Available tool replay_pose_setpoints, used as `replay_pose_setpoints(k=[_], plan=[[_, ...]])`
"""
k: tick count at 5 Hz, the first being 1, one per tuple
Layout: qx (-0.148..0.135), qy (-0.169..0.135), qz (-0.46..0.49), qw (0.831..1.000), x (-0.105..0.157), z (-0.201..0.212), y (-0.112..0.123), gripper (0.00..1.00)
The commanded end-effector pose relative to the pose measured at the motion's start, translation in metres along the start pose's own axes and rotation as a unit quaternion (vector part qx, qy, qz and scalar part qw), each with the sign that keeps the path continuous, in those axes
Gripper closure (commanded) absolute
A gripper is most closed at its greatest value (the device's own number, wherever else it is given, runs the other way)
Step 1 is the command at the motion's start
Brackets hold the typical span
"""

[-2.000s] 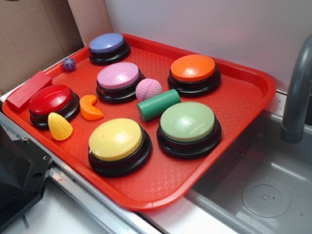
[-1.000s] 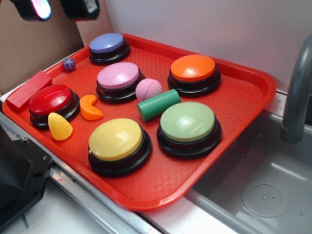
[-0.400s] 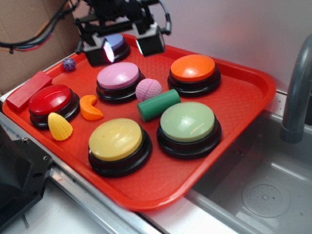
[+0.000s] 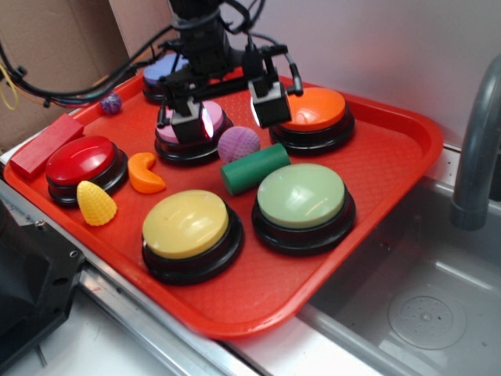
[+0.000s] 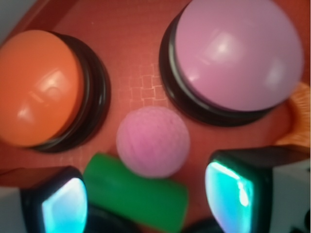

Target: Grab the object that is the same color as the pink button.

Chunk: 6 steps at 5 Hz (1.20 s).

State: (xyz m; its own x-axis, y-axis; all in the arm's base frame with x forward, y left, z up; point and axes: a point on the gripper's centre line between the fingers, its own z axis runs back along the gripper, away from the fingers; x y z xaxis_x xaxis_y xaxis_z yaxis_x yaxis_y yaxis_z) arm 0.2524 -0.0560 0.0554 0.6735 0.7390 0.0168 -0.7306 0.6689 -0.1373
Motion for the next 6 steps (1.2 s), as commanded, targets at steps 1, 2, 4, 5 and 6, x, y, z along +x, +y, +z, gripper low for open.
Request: replay_pose_setpoints(k=[1,2,4,5,6], plan=[[-0.023,-0.004,0.009,1.000,0.014,-0.012,0.000,0.00],[-0.016,-0.008,0.017,1.000,0.012,-0.014,0.002,0.45],[-0.032,-0.002,0.002,0.999,0.009,-0.010,0.008,1.00],[-0.018,-0.020,-0.029,0.999,0.012,0.002,0.006,1.00],[0.042,-0.019,-0.084,0.995,0.018,0.031,0.005,1.00]])
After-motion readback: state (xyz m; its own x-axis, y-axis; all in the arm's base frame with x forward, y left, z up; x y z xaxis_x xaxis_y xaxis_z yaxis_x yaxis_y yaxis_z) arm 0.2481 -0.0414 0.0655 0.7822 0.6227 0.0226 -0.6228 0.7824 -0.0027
